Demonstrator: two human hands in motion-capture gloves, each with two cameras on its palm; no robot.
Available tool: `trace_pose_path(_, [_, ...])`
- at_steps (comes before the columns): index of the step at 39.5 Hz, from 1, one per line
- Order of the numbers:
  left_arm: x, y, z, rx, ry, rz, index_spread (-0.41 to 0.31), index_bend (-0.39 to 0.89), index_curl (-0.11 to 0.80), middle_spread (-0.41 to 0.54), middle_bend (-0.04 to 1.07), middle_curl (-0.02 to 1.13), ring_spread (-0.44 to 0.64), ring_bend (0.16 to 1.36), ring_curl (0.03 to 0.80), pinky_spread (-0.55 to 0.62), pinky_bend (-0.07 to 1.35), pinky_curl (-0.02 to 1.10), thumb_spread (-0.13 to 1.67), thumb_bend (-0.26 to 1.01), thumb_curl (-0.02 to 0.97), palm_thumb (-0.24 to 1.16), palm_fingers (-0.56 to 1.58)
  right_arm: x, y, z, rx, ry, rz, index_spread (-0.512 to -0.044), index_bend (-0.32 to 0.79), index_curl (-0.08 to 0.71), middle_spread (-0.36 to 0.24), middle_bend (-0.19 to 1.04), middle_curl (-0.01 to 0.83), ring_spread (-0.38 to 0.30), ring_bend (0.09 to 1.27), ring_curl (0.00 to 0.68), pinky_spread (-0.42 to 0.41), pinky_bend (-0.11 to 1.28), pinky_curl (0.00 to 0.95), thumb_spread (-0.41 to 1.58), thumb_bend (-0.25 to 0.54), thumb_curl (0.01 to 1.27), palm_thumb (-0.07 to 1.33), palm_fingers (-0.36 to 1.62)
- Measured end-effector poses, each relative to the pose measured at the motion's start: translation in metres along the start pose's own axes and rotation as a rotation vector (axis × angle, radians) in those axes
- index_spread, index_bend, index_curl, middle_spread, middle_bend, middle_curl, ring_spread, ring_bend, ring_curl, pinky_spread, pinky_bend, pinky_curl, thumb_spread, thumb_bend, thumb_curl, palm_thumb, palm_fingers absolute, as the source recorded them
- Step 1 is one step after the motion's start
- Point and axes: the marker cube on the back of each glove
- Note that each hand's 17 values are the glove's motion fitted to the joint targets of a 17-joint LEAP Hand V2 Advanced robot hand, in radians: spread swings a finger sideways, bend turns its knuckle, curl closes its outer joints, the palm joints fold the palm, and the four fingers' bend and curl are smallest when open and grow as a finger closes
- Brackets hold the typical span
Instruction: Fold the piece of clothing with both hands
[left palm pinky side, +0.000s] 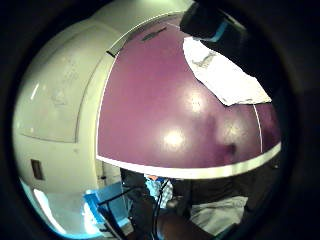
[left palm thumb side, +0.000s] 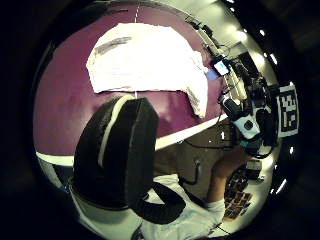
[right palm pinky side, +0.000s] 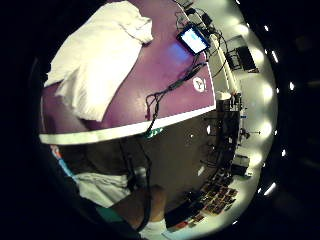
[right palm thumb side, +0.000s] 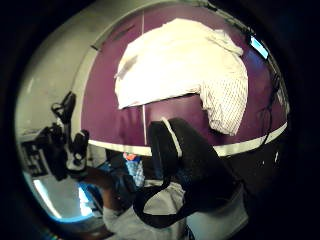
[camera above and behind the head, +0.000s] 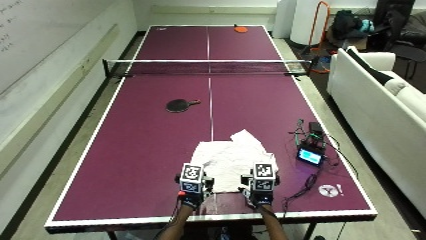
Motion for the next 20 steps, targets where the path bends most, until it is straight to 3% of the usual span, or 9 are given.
trace_pose_path(6, [0.004, -0.021, 0.038, -0.07, -0.09, -0.024, -0.112, 0.13, 0.236, 0.027, 0.17, 0.29, 0.21, 0.62, 0.277, 0.43, 0.35, 0.27, 1.2, -0.01, 0.163, 0.11, 0.37, 0.01, -0.023, 0.049, -0.099, -0.039, 0.018, -0.381, 0.09, 0.212, -0.078, 0.19, 0.28, 0.031, 0.29, 0.211, 0.207, 0.47, 0.313, 1.18, 0.063, 0.19, 0.37, 0.21])
trace_pose_path(9, [0.007, -0.016, 0.038, -0.114, -0.107, -0.031, -0.102, 0.13, 0.24, 0.038, 0.16, 0.29, 0.21, 0.62, 0.28, 0.43, 0.37, 0.29, 1.21, -0.01, 0.173, 0.12, 0.34, 0.003, -0.001, 0.038, -0.234, -0.145, -0.043, -0.373, 0.09, 0.204, -0.071, 0.18, 0.282, 0.027, 0.31, 0.222, 0.186, 0.51, 0.33, 1.17, 0.041, 0.2, 0.37, 0.19])
trace_pose_path(11, [0.016, -0.002, 0.033, -0.217, -0.056, 0.012, -0.1, 0.13, 0.242, 0.044, 0.16, 0.29, 0.21, 0.63, 0.284, 0.43, 0.39, 0.29, 1.2, -0.01, 0.177, 0.12, 0.32, -0.001, 0.019, 0.022, -0.29, -0.17, -0.065, -0.372, 0.09, 0.201, -0.069, 0.18, 0.285, 0.024, 0.32, 0.23, 0.178, 0.52, 0.339, 1.15, 0.028, 0.2, 0.37, 0.18])
trace_pose_path(15, [0.032, 0.029, 0.024, -0.469, 0.066, 0.121, -0.091, 0.14, 0.249, 0.052, 0.16, 0.29, 0.21, 0.63, 0.287, 0.43, 0.4, 0.31, 1.19, -0.02, 0.183, 0.11, 0.3, 0.006, 0.017, 0.029, -0.205, -0.049, -0.012, -0.365, 0.11, 0.198, -0.066, 0.18, 0.289, 0.017, 0.33, 0.239, 0.168, 0.56, 0.352, 1.14, 0.004, 0.21, 0.38, 0.17])
trace_pose_path(17, [0.033, 0.027, 0.027, -0.449, 0.076, 0.124, -0.092, 0.14, 0.252, 0.045, 0.16, 0.29, 0.19, 0.64, 0.29, 0.43, 0.4, 0.31, 1.18, -0.03, 0.184, 0.08, 0.31, 0.007, 0.016, 0.036, -0.215, -0.055, -0.002, -0.362, 0.11, 0.2, -0.065, 0.19, 0.293, 0.015, 0.33, 0.24, 0.16, 0.57, 0.355, 1.13, -0.001, 0.22, 0.39, 0.18])
trace_pose_path(20, [0.037, 0.015, 0.028, -0.274, 0.09, 0.108, -0.103, 0.16, 0.264, 0.015, 0.19, 0.29, 0.14, 0.66, 0.29, 0.41, 0.37, 0.3, 1.18, -0.03, 0.184, 0.06, 0.38, 0.008, 0.013, 0.039, -0.156, -0.071, -0.019, -0.357, 0.14, 0.209, -0.078, 0.2, 0.302, -0.016, 0.38, 0.256, 0.14, 0.55, 0.348, 1.16, 0.018, 0.23, 0.45, 0.27])
